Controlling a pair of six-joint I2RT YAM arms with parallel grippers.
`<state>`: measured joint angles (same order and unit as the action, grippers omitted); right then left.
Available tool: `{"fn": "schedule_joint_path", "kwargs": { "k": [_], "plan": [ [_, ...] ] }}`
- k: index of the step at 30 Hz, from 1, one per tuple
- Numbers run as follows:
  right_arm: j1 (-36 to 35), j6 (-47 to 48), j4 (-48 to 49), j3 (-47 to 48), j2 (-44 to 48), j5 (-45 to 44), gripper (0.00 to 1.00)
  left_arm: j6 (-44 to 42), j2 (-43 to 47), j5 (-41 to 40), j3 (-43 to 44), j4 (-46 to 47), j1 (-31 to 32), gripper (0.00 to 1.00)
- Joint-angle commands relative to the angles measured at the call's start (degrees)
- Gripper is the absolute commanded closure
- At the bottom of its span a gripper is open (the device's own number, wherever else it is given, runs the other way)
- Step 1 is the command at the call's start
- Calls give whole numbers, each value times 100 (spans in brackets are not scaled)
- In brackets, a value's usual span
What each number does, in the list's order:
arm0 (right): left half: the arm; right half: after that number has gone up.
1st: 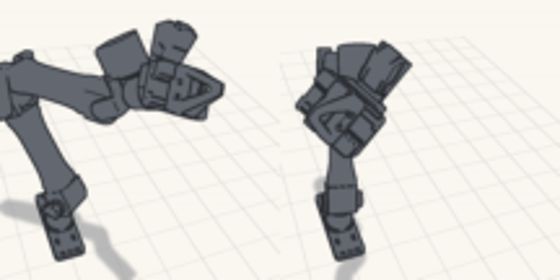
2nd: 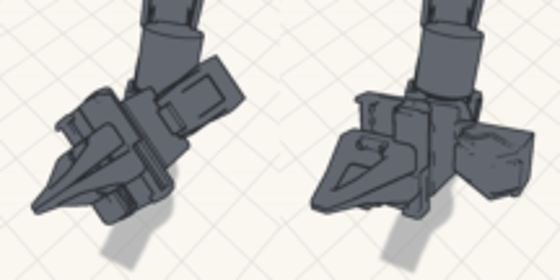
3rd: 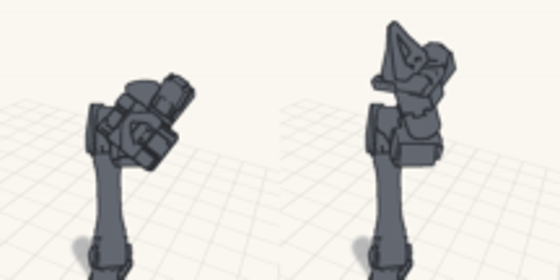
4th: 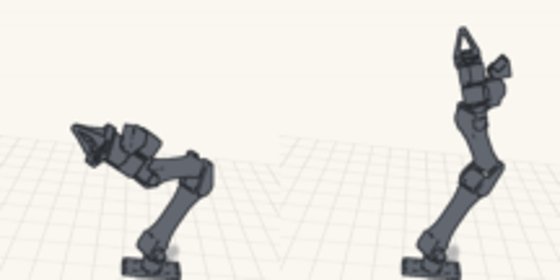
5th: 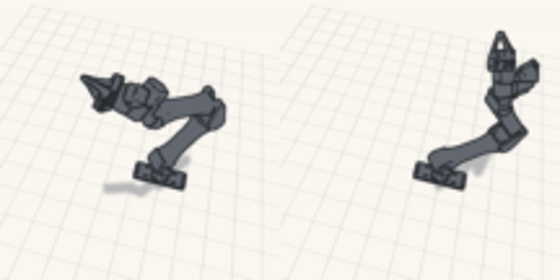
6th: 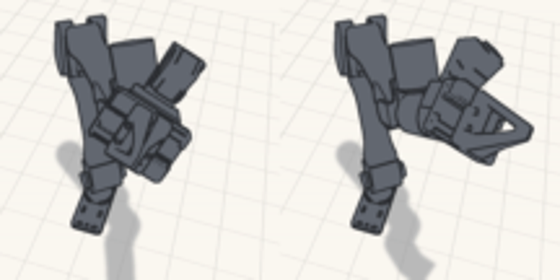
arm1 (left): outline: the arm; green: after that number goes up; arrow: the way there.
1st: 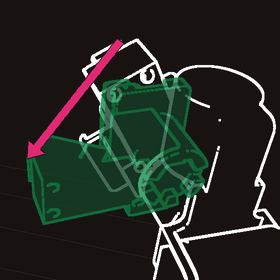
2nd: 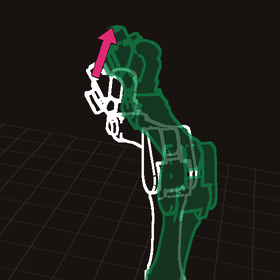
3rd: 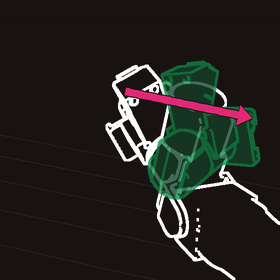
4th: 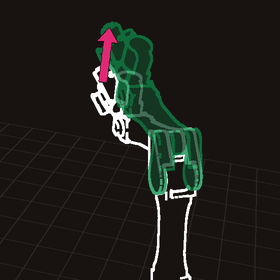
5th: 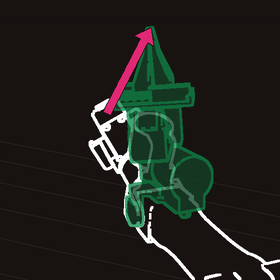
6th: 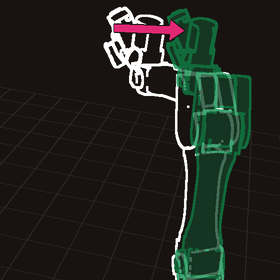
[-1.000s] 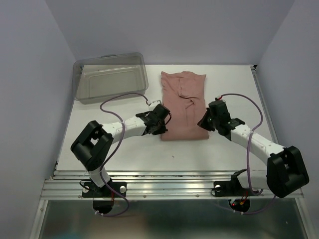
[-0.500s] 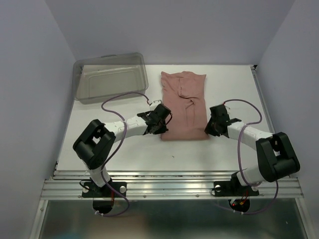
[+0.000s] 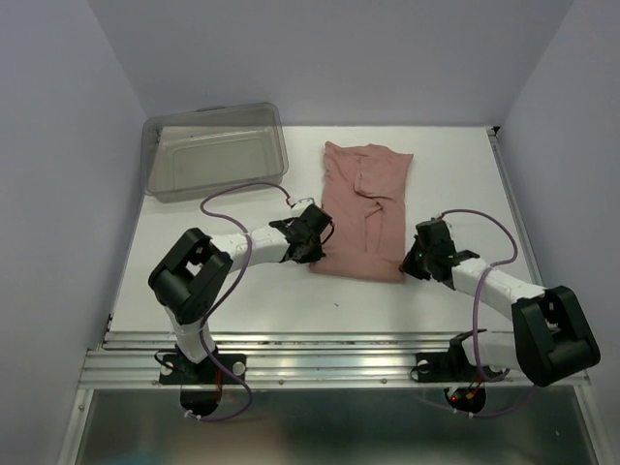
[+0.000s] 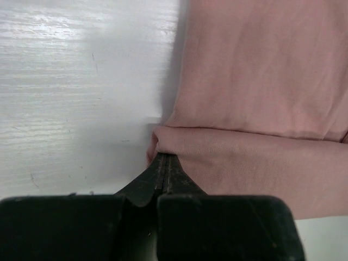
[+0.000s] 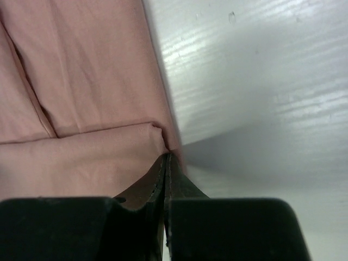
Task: Roll the t-shirts
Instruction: Roll the T-shirt to the center of the board.
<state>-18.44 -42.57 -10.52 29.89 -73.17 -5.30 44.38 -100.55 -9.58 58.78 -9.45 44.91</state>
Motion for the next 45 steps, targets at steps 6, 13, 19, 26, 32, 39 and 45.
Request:
{"fn": "schedule_joint_path", "kwargs": {
  "k": [6, 13, 19, 26, 32, 39, 45],
  "plan": [
    [-55, 169, -1547, 323, 970, -252, 98, -237, 658, -457, 37, -479, -140, 100],
    [-55, 591, -1778, 807, 1217, -236, 86, -228, 1512, -123, -253, -294, -210, 99],
    [-528, 1224, -1971, 1466, 805, -164, 79, -272, 1662, 78, -297, -461, -342, 98],
    [-529, 663, -1866, 1231, 654, -33, 56, -88, 1433, 658, -543, -224, -386, 68],
    [-529, -5, -1435, 510, 962, 442, 47, -35, 1512, 1160, -1123, 435, -544, 47],
    [-529, -357, -1128, 123, 936, 390, 48, -290, 1399, 1679, -1650, 1252, -729, 41],
    [-529, -612, -794, -167, 830, 337, 54, -351, 1091, 1714, -1800, 1437, -825, 50]
  ]
}}
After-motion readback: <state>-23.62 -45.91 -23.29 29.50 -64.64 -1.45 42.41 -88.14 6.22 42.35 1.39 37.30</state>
